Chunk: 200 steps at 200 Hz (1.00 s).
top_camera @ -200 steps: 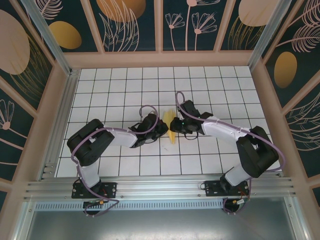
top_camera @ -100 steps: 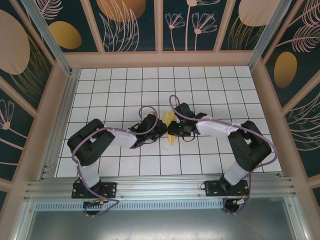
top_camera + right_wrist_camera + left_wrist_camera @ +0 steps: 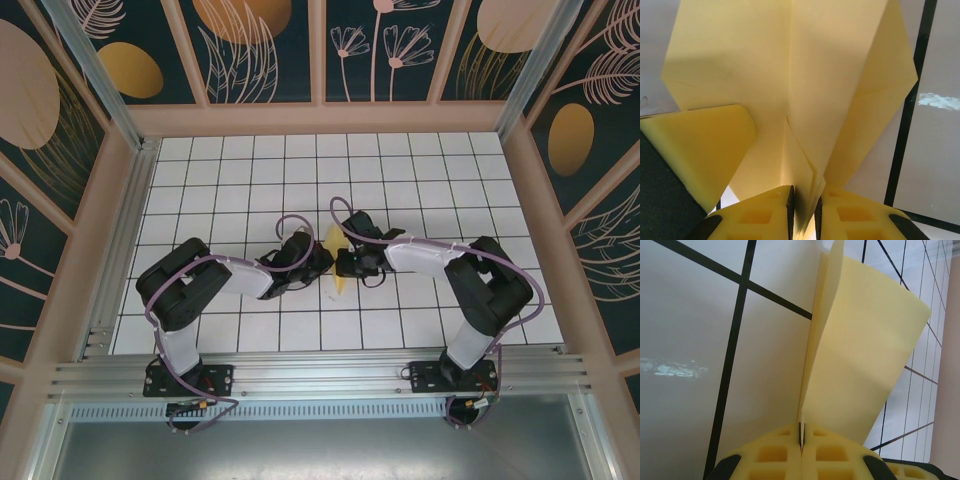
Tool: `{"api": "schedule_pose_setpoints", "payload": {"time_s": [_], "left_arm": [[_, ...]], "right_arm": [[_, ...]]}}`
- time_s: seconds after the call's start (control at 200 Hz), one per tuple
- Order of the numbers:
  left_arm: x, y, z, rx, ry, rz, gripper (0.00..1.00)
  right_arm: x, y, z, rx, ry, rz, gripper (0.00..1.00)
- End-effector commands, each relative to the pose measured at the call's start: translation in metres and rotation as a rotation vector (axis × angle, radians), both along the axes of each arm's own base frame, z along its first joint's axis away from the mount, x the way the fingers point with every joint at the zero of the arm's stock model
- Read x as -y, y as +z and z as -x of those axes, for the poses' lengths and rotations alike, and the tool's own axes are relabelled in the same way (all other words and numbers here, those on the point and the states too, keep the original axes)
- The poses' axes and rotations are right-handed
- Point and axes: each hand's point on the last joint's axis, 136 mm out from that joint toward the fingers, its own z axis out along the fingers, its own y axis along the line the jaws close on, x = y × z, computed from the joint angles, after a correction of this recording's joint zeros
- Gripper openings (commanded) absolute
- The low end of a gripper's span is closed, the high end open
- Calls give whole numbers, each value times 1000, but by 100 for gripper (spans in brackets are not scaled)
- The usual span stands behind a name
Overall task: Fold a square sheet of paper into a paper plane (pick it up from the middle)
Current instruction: Move a paper plane to the center of the table.
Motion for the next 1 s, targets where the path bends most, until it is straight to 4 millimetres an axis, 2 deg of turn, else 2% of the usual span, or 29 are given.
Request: {"api": "schedule_pose_setpoints", "payload": {"time_s": [0.0,0.095,0.19,0.27,0.295,0.37,0.515,0.671,0.856,0.996], "left_arm": [[5,13,-2,25,6,58,0],[3,19,-2,36,10,65,4],[-7,27,-4,45,35,74,24],[-25,30,-7,50,70,71,40],[-31,40,-8,65,82,81,44],[-51,41,-10,66,115,51,51],[-90,36,-9,50,173,-37,58],[-123,32,-8,35,237,-112,63],[-142,32,-9,35,267,-163,66],[-146,32,-8,35,269,-178,67]], "right_arm": [[-5,4,-9,41,-1,5,15],[-6,9,-12,63,-10,-7,7],[0,19,-21,97,-31,16,0],[12,27,-33,120,-53,86,0],[16,29,-38,126,-57,112,0],[32,29,-56,144,-80,207,0],[46,26,-92,175,-94,306,0],[41,21,-126,202,-97,363,0],[33,6,-143,184,-99,408,17],[28,7,-146,184,-101,389,20]]}}
